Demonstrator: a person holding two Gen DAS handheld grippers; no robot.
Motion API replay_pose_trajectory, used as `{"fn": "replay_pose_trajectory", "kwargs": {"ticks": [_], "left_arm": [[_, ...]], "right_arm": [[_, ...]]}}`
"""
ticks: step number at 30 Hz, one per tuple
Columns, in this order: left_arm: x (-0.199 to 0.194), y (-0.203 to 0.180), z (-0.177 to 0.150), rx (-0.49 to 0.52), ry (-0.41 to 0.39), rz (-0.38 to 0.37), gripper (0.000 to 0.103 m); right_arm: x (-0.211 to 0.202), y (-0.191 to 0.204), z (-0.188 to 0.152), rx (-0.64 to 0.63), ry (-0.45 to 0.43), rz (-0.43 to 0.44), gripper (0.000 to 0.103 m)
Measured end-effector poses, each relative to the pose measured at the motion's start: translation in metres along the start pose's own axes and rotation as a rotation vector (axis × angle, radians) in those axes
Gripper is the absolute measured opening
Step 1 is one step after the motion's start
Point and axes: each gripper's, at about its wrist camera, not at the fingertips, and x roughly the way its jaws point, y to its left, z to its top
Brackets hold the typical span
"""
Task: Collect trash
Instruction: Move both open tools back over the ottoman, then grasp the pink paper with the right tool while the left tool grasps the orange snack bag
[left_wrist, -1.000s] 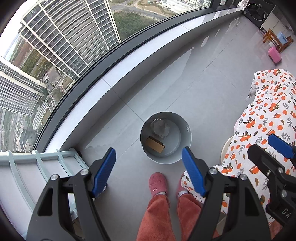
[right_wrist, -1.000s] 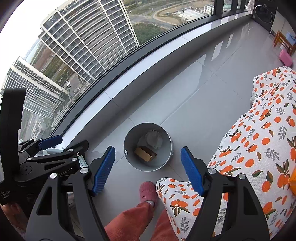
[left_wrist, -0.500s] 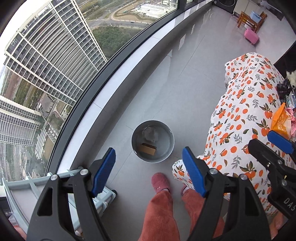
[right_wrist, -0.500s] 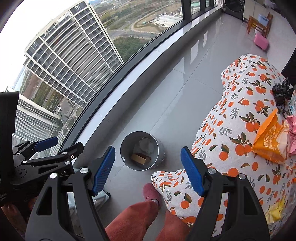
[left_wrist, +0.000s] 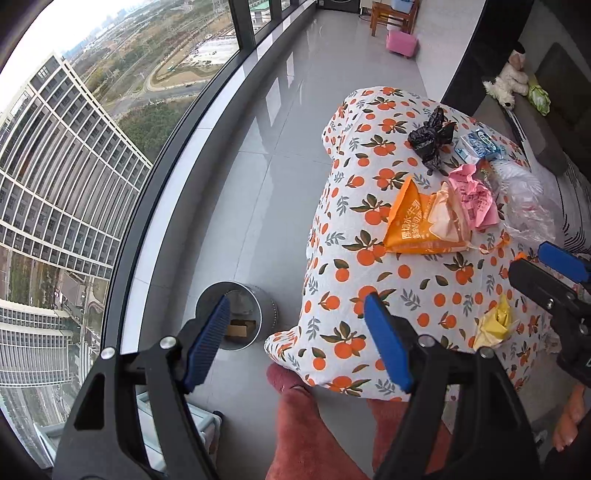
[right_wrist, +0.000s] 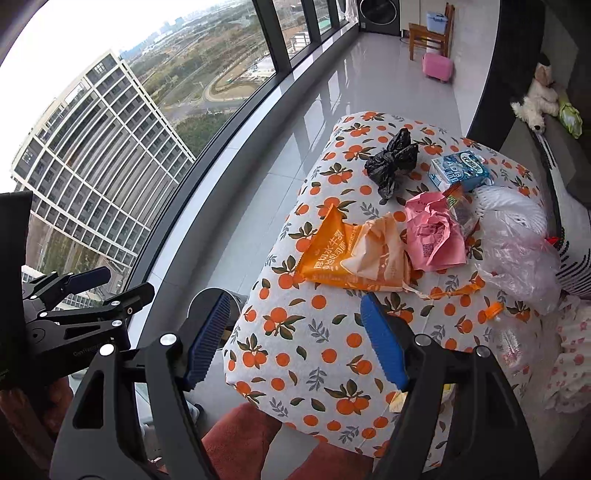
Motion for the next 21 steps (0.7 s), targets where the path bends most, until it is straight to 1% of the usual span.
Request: {"fn": "replay_pose_trajectory", "kwargs": {"ticks": [3,6,9,11,13,18,21], "left_arm": [[0.002,-0.056,0.01,0.029,0.011,-0.047,0.075],[0.01,-0.103,0.014,0.047,0.025,-0.09,0.075],[0.025,-0.137,0.018,0.057,0.037,-0.108,0.075],[0.039,-0.151,0.02,0.058,0.056,-0.114,0.075],[0.055,-0.159,0.022,0.067,0.067,-0.117,0.075],[0.098,-0.166,0.03,0.121,0.075,-0.072,0.075],[0.124,-0.166,0.04,0.163,0.063,-0.058,0.075]], "right_arm": [[-0.019,-0.054,-0.001,0.025,-0.016,-0.025,0.071],[-0.03,-0.102,-0.002,0.04,-0.013,-0.043,0.071],[-0.028,-0.141,-0.003,0.05,-0.005,-0.067,0.071],[-0.021,-0.161,-0.002,0.074,0.007,-0.059,0.071],[-0.009,-0.172,-0.001,0.092,0.016,-0.039,0.071],[0.025,-0.173,0.01,0.099,0.01,-0.017,0.071],[0.055,-0.166,0.022,0.084,0.005,-0.036,0.071]]}}
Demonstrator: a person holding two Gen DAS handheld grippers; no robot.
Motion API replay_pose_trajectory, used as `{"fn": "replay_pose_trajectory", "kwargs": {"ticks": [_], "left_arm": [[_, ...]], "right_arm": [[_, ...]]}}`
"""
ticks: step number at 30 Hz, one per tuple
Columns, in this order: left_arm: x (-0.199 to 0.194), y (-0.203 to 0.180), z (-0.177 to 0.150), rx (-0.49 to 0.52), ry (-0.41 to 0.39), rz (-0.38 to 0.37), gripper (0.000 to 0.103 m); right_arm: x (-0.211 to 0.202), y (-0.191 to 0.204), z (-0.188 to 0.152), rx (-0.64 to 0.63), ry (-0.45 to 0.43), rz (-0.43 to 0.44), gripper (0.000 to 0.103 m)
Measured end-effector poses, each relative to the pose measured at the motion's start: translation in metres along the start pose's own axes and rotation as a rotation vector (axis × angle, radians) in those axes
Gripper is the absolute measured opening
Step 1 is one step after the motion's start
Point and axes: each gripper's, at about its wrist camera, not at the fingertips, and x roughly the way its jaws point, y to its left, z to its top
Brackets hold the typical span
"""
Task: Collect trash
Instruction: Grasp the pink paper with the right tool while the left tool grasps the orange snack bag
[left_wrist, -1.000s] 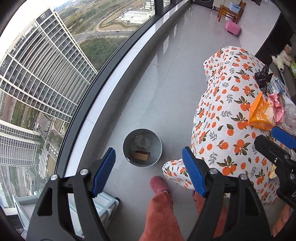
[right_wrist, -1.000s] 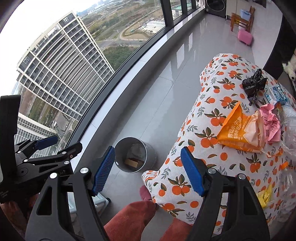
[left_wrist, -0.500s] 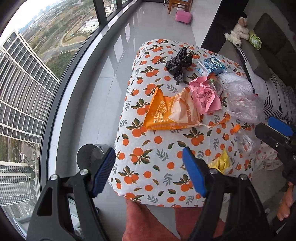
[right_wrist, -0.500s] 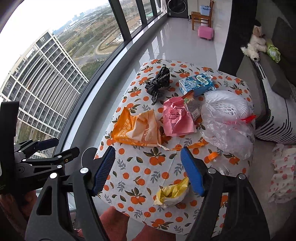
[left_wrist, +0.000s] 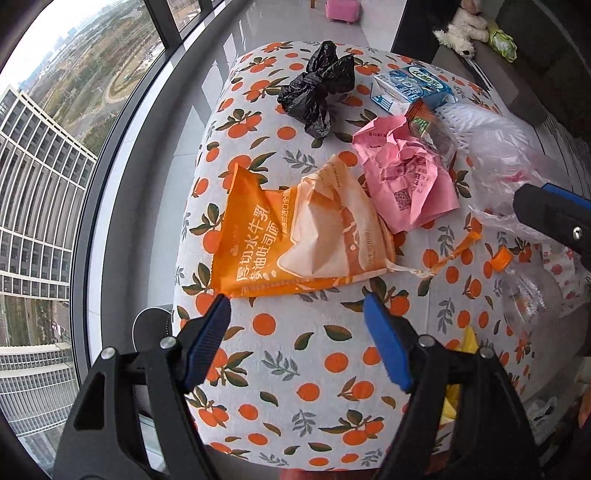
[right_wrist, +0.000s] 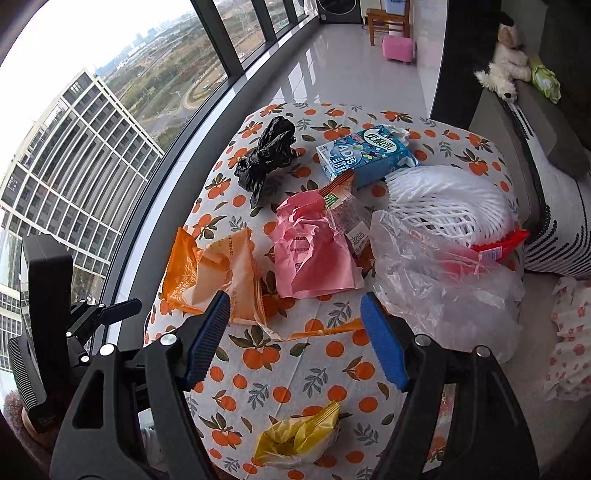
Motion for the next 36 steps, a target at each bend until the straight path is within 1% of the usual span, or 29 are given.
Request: {"fn": "replay_pose_trajectory", "kwargs": {"ticks": [3,9,11,12,13,14,15,16,17,18,19,20,21,22,23,25,28,36], "left_arm": [[0.028,0.002,0.011,0.057,-0.002,0.02,0.075],[0.068,0.003,0.019,0.157,0.013,0.017,0.075],[0.075,0.004,0.018,0.176,0.008,0.013,0.075],[0.076,0.004,0.018,0.182,-0.001,0.009,0.075],[0.077,0.005,0.019,0.189,-0.008,0.002,0.075],[0.077,0.006,0.02,0.193,-0.014,-0.007,0.075],[0.077,0.006,0.021,0.196,-0.016,-0.017,0.073],[0.078,0.006,0.022,0.2,-0.019,-0.024,0.07],[0.077,0.006,0.023,0.205,-0.023,-0.035,0.066],[0.076,0.004,0.023,0.214,-0.025,-0.049,0.055],[0.074,0.003,0.025,0.225,-0.032,-0.046,0.045],[0.072,0.001,0.025,0.238,-0.037,-0.047,0.039],[0.071,-0.002,0.026,0.251,-0.035,-0.058,0.027],[0.068,-0.005,0.027,0.262,-0.039,-0.061,0.021],[0.066,-0.007,0.027,0.271,-0.047,-0.065,0.019],[0.059,-0.01,0.027,0.286,-0.064,-0.072,0.01],[0.045,-0.015,0.022,0.294,-0.087,-0.08,0.005],[0.014,-0.014,0.016,0.286,-0.116,-0.093,0.002]], "right_arm": [[0.034,0.007,0.01,-0.023,0.002,-0.043,0.071],[0.093,0.009,0.021,-0.051,0.031,-0.157,0.07],[0.106,0.008,0.022,-0.056,0.047,-0.193,0.065],[0.111,0.007,0.021,-0.058,0.058,-0.211,0.058],[0.115,0.006,0.02,-0.057,0.07,-0.224,0.048],[0.119,0.005,0.019,-0.052,0.083,-0.232,0.043],[0.121,0.004,0.017,-0.047,0.096,-0.234,0.032],[0.122,0.003,0.015,-0.042,0.106,-0.237,0.022],[0.122,0.002,0.013,-0.036,0.112,-0.24,0.018],[0.12,0.002,0.011,-0.03,0.113,-0.236,0.012],[0.118,0.001,0.009,-0.026,0.112,-0.232,0.009],[0.114,0.002,0.008,-0.024,0.109,-0.232,0.007],[0.11,0.002,0.006,-0.023,0.105,-0.232,0.003],[0.107,0.003,0.005,-0.021,0.1,-0.228,0.002],[0.103,0.004,0.003,-0.018,0.097,-0.227,0.002],[0.093,0.004,0.002,-0.013,0.086,-0.223,0.002],[0.079,0.002,0.0,-0.006,0.074,-0.22,0.002],[0.042,0.003,0.0,-0.008,0.045,-0.212,0.002]]}}
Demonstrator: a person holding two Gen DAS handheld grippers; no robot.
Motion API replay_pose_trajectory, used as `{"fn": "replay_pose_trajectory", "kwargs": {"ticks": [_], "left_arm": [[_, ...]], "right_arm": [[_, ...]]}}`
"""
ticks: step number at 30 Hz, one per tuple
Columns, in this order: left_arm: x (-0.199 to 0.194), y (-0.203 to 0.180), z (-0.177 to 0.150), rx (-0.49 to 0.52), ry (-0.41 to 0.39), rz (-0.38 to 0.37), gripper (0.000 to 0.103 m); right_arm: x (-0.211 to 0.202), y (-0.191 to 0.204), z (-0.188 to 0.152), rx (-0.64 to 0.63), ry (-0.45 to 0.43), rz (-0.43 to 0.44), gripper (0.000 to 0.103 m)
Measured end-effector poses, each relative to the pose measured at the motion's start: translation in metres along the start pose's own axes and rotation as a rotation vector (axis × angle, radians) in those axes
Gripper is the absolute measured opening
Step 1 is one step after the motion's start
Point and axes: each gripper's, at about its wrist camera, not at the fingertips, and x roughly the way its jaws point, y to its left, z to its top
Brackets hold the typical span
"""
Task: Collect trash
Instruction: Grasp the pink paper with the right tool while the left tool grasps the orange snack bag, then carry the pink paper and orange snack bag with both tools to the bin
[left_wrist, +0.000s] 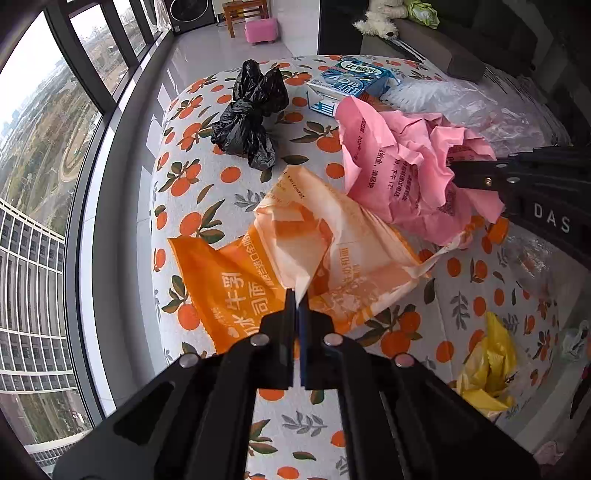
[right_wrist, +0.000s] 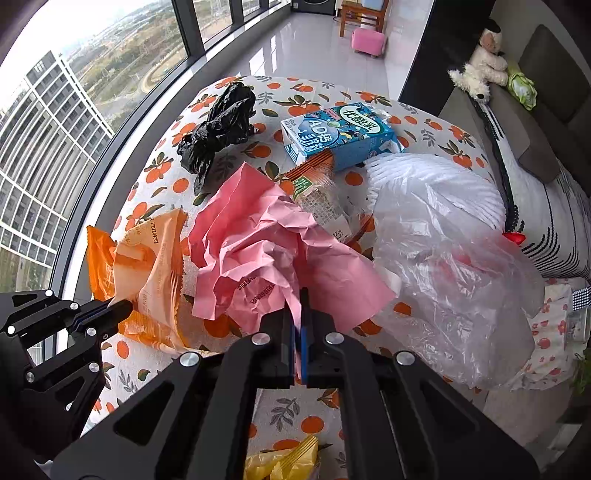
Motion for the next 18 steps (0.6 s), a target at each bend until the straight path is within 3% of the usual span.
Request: {"fn": "replay_pose_trajectory", "kwargs": {"ticks": [10,18], "left_arm": [[-0.052,-0.007,-0.014,-0.067,-0.043,-0.001,0.002],[-0.085,0.004,-0.045,-0.221,-0.066,0.026,0.002]], "right_arm": [[-0.046,0.001,-0.002,-0.058,-0.029,0.027,0.002],[-0.072,0.021,-0.001,-0.186,-0.05,0.072,0.002]]}}
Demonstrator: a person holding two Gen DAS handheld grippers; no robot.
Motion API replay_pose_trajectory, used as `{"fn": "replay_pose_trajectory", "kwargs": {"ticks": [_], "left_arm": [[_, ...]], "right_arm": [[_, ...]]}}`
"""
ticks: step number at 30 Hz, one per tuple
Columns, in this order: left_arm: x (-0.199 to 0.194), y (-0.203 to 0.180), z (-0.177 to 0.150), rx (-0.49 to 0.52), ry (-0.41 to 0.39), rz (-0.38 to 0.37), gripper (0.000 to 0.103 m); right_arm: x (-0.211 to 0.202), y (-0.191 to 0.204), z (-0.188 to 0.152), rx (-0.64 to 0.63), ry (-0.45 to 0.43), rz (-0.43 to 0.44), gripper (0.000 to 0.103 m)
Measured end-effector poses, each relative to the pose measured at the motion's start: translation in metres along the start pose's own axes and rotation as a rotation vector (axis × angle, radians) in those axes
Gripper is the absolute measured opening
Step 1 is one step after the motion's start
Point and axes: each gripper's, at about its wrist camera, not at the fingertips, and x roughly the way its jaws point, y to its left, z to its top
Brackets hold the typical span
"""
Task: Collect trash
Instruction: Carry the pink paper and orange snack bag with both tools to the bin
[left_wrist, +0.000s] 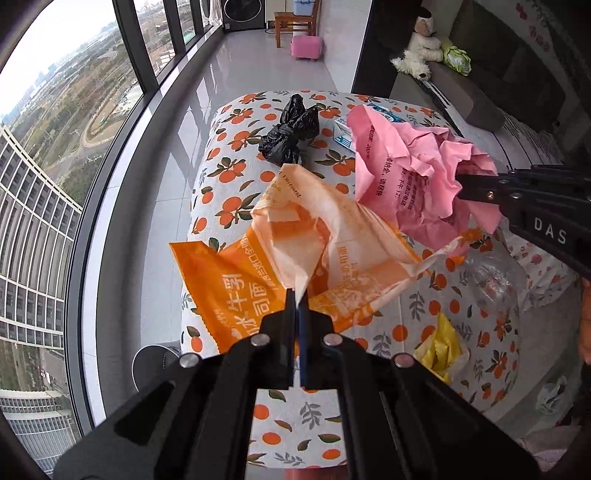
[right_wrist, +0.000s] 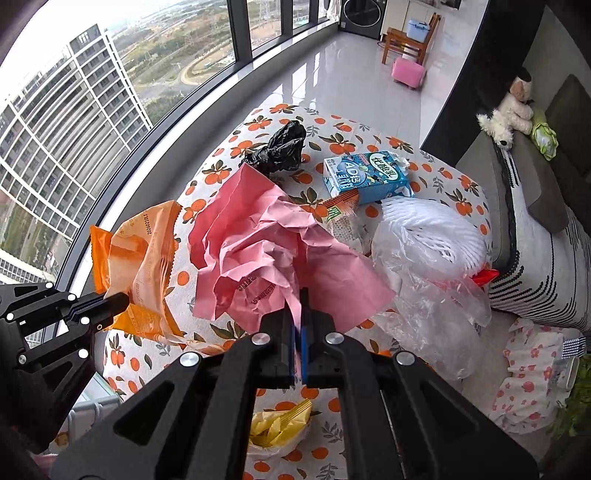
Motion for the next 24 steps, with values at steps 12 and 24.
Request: {"fn": "replay_pose_trajectory", "kwargs": {"ticks": [12,24], "left_arm": [[-0.045,0.108,-0.101,-0.375,0.001,0.128,0.002],[-0.054,0.285,-0.238,-0.593,0.063,0.234,0.002]], "right_arm": [[0.018,0.151,0.019,-0.336,-0.001,0.188,0.002],[0.095,0.394,-0.002,-0.532,0.079,0.332,0.002]]}}
